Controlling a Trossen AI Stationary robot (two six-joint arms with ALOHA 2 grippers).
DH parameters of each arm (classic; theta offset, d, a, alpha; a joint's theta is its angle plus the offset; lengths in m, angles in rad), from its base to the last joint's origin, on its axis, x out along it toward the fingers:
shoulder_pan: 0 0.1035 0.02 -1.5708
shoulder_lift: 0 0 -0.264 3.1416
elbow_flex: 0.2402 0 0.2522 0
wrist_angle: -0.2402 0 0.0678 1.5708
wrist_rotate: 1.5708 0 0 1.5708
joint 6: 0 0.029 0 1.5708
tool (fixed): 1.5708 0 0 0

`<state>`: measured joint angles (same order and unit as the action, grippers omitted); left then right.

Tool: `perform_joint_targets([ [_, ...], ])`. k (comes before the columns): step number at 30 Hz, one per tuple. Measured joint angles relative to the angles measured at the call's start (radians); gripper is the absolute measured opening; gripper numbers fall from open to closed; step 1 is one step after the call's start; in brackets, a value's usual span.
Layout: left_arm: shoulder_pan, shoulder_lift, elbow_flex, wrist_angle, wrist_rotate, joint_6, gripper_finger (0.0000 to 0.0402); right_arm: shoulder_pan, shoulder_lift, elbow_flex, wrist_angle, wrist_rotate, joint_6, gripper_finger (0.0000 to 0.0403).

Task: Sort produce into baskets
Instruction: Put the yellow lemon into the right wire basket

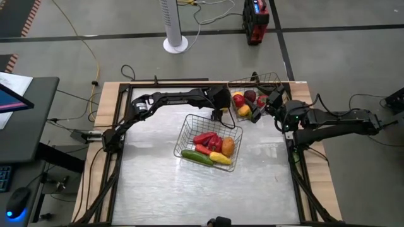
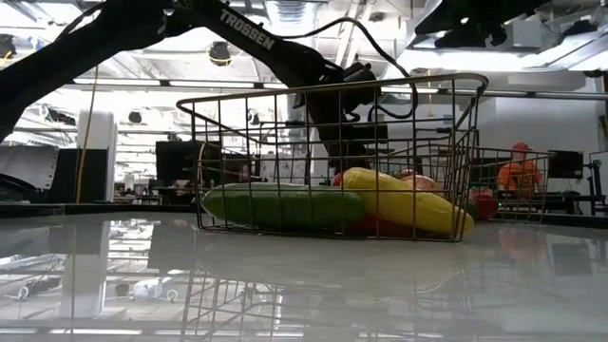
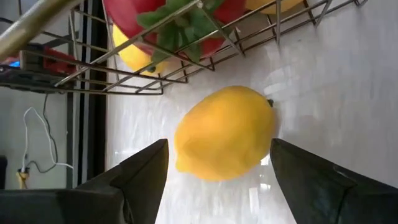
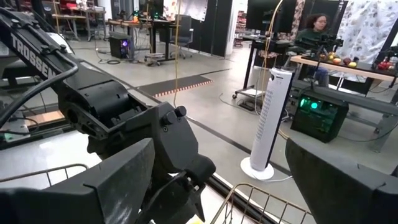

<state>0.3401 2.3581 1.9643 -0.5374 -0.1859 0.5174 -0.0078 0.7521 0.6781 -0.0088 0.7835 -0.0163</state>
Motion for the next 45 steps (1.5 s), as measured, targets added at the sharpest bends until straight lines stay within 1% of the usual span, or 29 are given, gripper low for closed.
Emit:
perform_joint_targets([
  [3, 0.000, 0.017, 0.032, -0.020, -0.008, 0.000, 0.0268, 0.000, 0.000, 0.000, 0.012, 0.000, -0.008, 0.0388],
  [6, -0.001, 0.056, 0.088, -0.111, -0.015, -0.008, 0.0268, 0.000, 0.000, 0.000, 0.023, 0.000, -0.012, 0.0388],
  [8, -0.004, 0.090, 0.149, -0.128, -0.024, -0.015, 0.0267, -0.001, 0.000, 0.000, 0.027, 0.000, -0.016, 0.0388],
  [9, -0.006, 0.104, 0.170, -0.171, -0.023, -0.023, 0.0267, -0.003, 0.000, 0.000, 0.027, 0.000, -0.017, 0.0388],
  [13, -0.015, 0.149, 0.251, -0.251, -0.055, -0.007, 0.0267, -0.003, 0.000, 0.000, 0.023, 0.000, -0.031, 0.0388],
  [19, -0.019, 0.149, 0.247, -0.234, -0.034, -0.025, 0.0267, -0.001, 0.000, 0.000, 0.024, 0.000, -0.045, 0.0388],
  [23, -0.019, 0.149, 0.246, -0.234, -0.030, 0.004, 0.0267, -0.001, 0.000, 0.000, 0.017, 0.000, -0.045, 0.0388],
  [27, -0.022, 0.145, 0.248, -0.249, -0.044, 0.035, 0.0267, -0.001, 0.000, 0.000, 0.016, 0.000, -0.045, 0.0388],
  [34, -0.047, 0.125, 0.252, -0.285, -0.119, 0.074, 0.0267, 0.001, 0.000, 0.000, 0.016, 0.000, -0.044, 0.0388],
  [41, -0.081, 0.126, 0.252, -0.274, -0.126, 0.166, 0.0267, 0.002, 0.001, 0.000, 0.015, 0.000, -0.034, 0.0388],
  [45, -0.091, 0.126, 0.252, -0.238, -0.111, 0.199, 0.0267, 0.002, 0.007, 0.000, 0.013, -0.001, -0.028, 0.0388],
])
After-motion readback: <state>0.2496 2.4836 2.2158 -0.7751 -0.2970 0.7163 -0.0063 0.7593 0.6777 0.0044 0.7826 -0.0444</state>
